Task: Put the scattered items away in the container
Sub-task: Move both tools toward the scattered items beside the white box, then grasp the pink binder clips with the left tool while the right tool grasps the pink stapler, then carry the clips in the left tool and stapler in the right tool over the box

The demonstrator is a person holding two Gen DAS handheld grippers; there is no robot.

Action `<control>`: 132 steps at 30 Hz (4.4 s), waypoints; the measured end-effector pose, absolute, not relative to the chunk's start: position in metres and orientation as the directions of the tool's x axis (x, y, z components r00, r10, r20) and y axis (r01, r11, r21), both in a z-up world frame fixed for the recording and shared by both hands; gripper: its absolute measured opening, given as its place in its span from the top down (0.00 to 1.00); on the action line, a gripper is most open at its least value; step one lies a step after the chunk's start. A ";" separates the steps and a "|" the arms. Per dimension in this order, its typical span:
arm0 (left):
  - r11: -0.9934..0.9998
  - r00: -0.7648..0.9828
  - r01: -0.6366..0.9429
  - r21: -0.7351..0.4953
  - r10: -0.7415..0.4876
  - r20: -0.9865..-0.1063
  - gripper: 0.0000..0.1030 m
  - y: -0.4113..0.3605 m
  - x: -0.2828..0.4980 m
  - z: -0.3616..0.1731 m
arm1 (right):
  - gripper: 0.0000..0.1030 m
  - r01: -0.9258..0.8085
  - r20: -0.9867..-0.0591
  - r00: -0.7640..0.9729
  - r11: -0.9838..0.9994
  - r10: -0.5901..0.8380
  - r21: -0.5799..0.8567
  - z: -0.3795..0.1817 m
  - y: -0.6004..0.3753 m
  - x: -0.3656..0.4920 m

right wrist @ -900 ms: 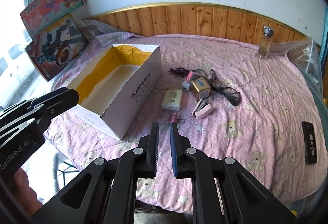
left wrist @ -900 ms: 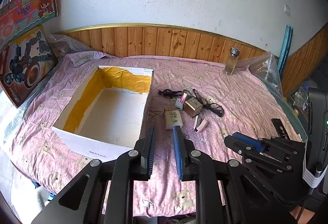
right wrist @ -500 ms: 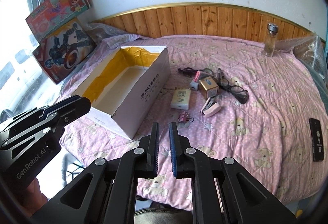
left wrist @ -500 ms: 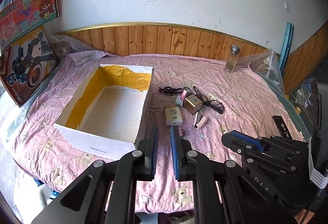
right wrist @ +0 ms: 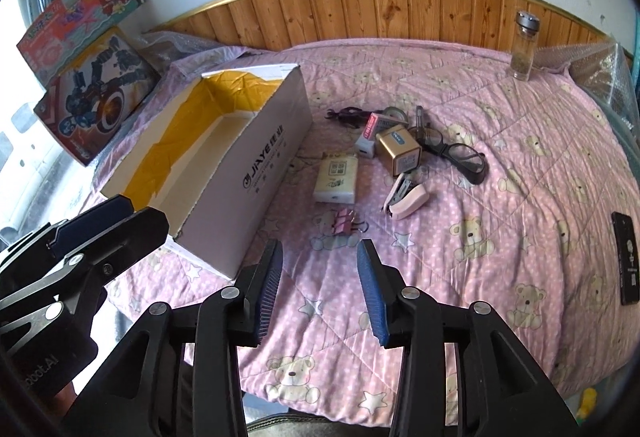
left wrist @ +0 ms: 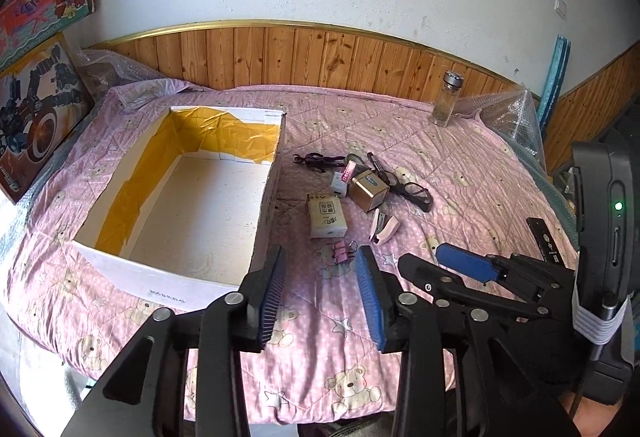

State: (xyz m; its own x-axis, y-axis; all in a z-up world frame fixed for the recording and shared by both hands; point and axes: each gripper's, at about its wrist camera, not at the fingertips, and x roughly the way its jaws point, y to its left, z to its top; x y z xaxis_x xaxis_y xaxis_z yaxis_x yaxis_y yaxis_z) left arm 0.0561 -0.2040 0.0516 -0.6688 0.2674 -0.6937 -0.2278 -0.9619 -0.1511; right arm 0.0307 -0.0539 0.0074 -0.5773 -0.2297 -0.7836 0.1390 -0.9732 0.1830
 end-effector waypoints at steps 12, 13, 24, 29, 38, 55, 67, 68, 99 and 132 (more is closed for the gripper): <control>-0.948 -0.586 -0.239 -0.208 0.312 -0.748 0.49 -0.192 0.015 0.017 | 0.58 0.106 -0.846 -0.474 -0.970 -0.244 0.219 -0.040 -0.041 -0.007; -0.947 -0.581 -0.243 -0.210 0.316 -0.750 0.49 -0.190 0.011 0.015 | 0.58 0.101 -0.849 -0.469 -0.970 -0.244 0.223 -0.042 -0.038 -0.009; -0.944 -0.508 -0.260 -0.202 0.312 -0.803 0.49 -0.164 -0.031 -0.017 | 0.58 -0.006 -0.868 -0.431 -0.961 -0.248 0.277 -0.075 0.008 -0.039; -0.940 -0.459 -0.273 -0.205 0.314 -0.831 0.49 -0.150 -0.045 -0.041 | 0.58 -0.079 -0.873 -0.426 -0.951 -0.238 0.298 -0.087 0.038 -0.050; -0.942 -0.403 -0.246 -0.228 0.313 -0.860 0.49 -0.143 -0.066 -0.086 | 0.58 -0.099 -0.856 -0.417 -0.921 -0.305 0.376 -0.102 0.053 -0.077; -0.887 -0.429 -0.366 -0.283 0.430 -0.794 0.46 -0.128 -0.074 -0.107 | 0.59 -0.082 -0.870 -0.380 -0.926 -0.312 0.368 -0.119 0.071 -0.129; -0.873 -0.416 -0.403 -0.274 0.441 -0.795 0.63 -0.119 -0.100 -0.138 | 0.75 0.004 -0.822 -0.383 -0.891 -0.420 0.454 -0.127 0.033 -0.140; -0.874 -0.417 -0.399 -0.278 0.443 -0.793 0.63 -0.122 -0.099 -0.137 | 0.75 0.006 -0.822 -0.389 -0.893 -0.416 0.449 -0.125 0.035 -0.137; -0.956 -0.513 -0.242 -0.164 0.270 -0.815 0.64 -0.154 -0.068 -0.047 | 0.75 0.057 -0.828 -0.474 -0.949 -0.300 0.311 -0.062 0.020 -0.052; -0.973 -0.706 -0.152 -0.173 0.230 -0.670 0.64 -0.235 -0.017 0.057 | 0.75 0.298 -0.734 -0.571 -0.926 -0.368 0.233 0.046 -0.094 -0.015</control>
